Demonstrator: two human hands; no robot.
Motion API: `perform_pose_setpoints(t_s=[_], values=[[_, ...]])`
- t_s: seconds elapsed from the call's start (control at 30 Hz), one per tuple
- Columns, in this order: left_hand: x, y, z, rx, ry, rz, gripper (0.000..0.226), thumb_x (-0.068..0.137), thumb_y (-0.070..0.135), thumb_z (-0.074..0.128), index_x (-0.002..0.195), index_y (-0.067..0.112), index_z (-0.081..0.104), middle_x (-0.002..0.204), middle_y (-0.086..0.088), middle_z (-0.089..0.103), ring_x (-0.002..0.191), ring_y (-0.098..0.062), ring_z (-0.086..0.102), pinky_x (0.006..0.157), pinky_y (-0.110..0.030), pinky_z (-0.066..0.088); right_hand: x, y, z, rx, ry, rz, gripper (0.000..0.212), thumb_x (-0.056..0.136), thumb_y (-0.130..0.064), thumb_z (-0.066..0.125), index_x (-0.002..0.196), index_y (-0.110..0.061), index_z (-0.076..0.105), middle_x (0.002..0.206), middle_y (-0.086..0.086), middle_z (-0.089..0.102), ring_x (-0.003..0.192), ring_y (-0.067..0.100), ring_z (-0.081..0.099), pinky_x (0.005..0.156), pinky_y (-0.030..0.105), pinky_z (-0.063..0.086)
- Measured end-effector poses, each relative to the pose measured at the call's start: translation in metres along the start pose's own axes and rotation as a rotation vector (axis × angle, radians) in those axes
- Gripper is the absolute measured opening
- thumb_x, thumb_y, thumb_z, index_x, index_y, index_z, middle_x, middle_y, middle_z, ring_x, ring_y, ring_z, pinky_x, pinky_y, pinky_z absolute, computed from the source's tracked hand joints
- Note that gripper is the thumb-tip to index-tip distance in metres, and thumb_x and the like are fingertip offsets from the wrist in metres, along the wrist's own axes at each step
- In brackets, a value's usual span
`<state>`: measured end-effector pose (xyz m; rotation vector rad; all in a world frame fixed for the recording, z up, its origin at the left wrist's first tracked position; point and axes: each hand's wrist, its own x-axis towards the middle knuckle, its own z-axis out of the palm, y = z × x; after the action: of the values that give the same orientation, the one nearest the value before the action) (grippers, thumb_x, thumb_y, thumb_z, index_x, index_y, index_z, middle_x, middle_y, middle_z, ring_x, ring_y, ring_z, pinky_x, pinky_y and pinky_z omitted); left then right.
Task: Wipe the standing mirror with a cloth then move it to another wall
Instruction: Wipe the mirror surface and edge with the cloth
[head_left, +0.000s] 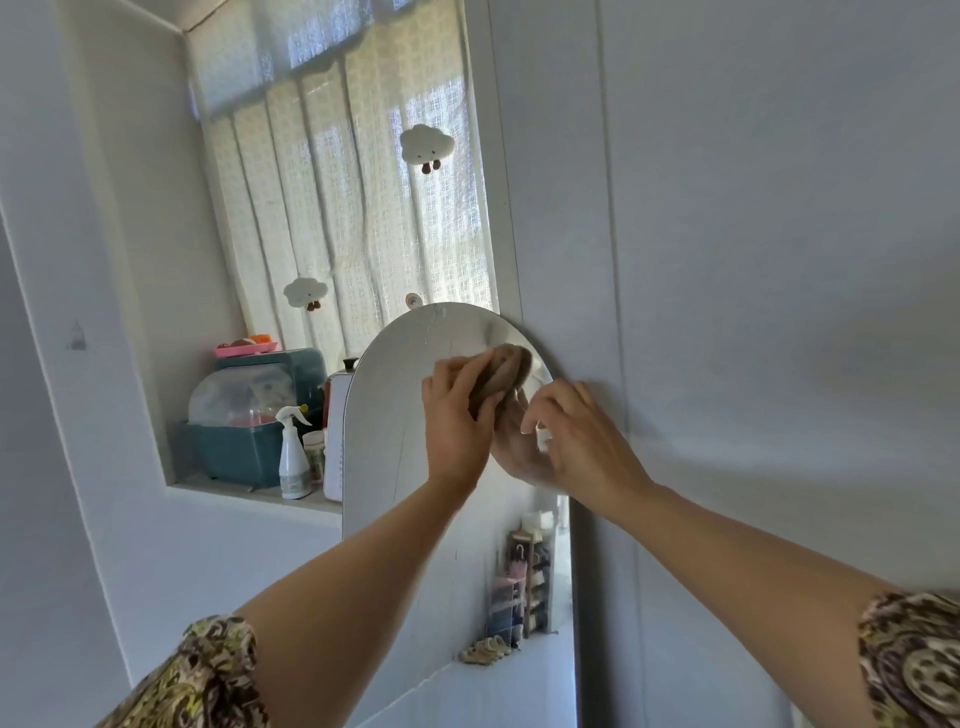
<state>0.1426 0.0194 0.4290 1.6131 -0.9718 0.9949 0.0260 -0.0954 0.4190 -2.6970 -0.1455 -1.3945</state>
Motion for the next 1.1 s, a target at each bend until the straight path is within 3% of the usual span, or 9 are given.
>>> perform_pose_setpoints(t_s=[0.07, 0.13, 0.27, 0.37, 0.6, 0.67, 0.83, 0.9, 1.1], values=[[-0.011, 0.004, 0.003, 0.004, -0.053, 0.061, 0.051, 0.084, -0.001, 0.066, 0.129, 0.022, 0.063, 0.119, 0.001, 0.050, 0.110, -0.019, 0.047, 0.098, -0.025, 0.043, -0.003, -0.004, -0.003, 0.043, 0.041, 0.070, 0.021, 0.079, -0.010, 0.050, 0.098, -0.009, 0.060, 0.113, 0.009, 0.051, 0.107, 0.024, 0.047, 0.077, 0.035, 0.051], [-0.017, 0.005, 0.004, 0.010, -0.074, 0.089, 0.053, 0.081, -0.002, 0.067, 0.129, 0.020, 0.063, 0.118, -0.002, 0.049, 0.110, -0.020, 0.048, 0.098, -0.030, 0.045, -0.004, -0.008, -0.003, 0.061, 0.117, 0.189, 0.023, 0.078, -0.004, 0.058, 0.101, -0.008, 0.058, 0.113, 0.013, 0.048, 0.107, 0.026, 0.046, 0.076, 0.035, 0.051], [-0.016, 0.007, 0.003, 0.025, -0.071, 0.081, 0.053, 0.082, -0.002, 0.066, 0.129, 0.021, 0.062, 0.115, -0.002, 0.046, 0.108, -0.020, 0.049, 0.094, -0.028, 0.047, -0.003, -0.014, 0.003, 0.054, 0.189, 0.336, 0.037, 0.076, -0.001, 0.066, 0.109, -0.008, 0.053, 0.114, 0.015, 0.045, 0.106, 0.030, 0.047, 0.075, 0.027, 0.042], [-0.005, 0.005, 0.000, 0.013, -0.040, 0.008, 0.050, 0.085, 0.000, 0.062, 0.129, 0.024, 0.061, 0.111, 0.000, 0.045, 0.106, -0.019, 0.049, 0.092, -0.024, 0.045, -0.003, -0.015, 0.003, 0.150, 0.175, 0.467, 0.047, 0.085, -0.007, 0.061, 0.128, -0.012, 0.042, 0.122, 0.010, 0.046, 0.106, 0.026, 0.052, 0.076, 0.028, 0.043], [0.042, -0.031, -0.018, 0.027, 0.201, -0.457, 0.037, 0.090, 0.005, 0.058, 0.124, 0.018, 0.062, 0.115, -0.012, 0.047, 0.107, -0.029, 0.055, 0.085, -0.029, 0.045, -0.003, -0.014, 0.009, 0.036, 0.000, 0.533, 0.050, 0.098, -0.014, 0.050, 0.143, -0.010, 0.029, 0.129, 0.011, 0.059, 0.110, 0.028, 0.063, 0.083, 0.033, 0.049], [0.051, -0.042, -0.028, 0.037, 0.263, -0.612, 0.034, 0.093, 0.008, 0.059, 0.125, 0.018, 0.062, 0.121, -0.015, 0.047, 0.112, -0.032, 0.057, 0.090, -0.036, 0.050, -0.003, -0.013, 0.008, 0.013, -0.021, 0.528, 0.050, 0.098, -0.013, 0.049, 0.143, -0.010, 0.028, 0.124, 0.012, 0.060, 0.106, 0.028, 0.064, 0.080, 0.032, 0.049], [0.060, -0.051, -0.036, 0.045, 0.353, -0.911, 0.037, 0.097, 0.017, 0.055, 0.134, 0.021, 0.054, 0.137, -0.015, 0.042, 0.128, -0.033, 0.045, 0.103, -0.041, 0.039, -0.002, -0.013, 0.008, 0.012, -0.035, 0.519, 0.047, 0.097, -0.009, 0.049, 0.140, -0.010, 0.030, 0.121, 0.011, 0.061, 0.103, 0.026, 0.064, 0.078, 0.034, 0.051], [0.057, -0.043, -0.028, 0.069, 0.328, -0.840, 0.038, 0.098, 0.017, 0.056, 0.135, 0.020, 0.053, 0.134, -0.015, 0.043, 0.128, -0.033, 0.044, 0.102, -0.041, 0.039, -0.002, -0.012, 0.010, 0.006, -0.027, 0.516, 0.047, 0.097, -0.011, 0.050, 0.139, -0.010, 0.030, 0.121, 0.012, 0.061, 0.102, 0.026, 0.065, 0.076, 0.031, 0.050], [0.036, -0.003, 0.006, 0.039, 0.215, -0.374, 0.041, 0.089, 0.011, 0.062, 0.127, 0.025, 0.062, 0.121, -0.007, 0.049, 0.115, -0.027, 0.048, 0.080, -0.032, 0.044, -0.005, -0.011, 0.014, 0.039, 0.001, 0.525, 0.047, 0.097, -0.012, 0.045, 0.141, -0.017, 0.028, 0.125, 0.011, 0.059, 0.106, 0.024, 0.064, 0.082, 0.033, 0.051]])
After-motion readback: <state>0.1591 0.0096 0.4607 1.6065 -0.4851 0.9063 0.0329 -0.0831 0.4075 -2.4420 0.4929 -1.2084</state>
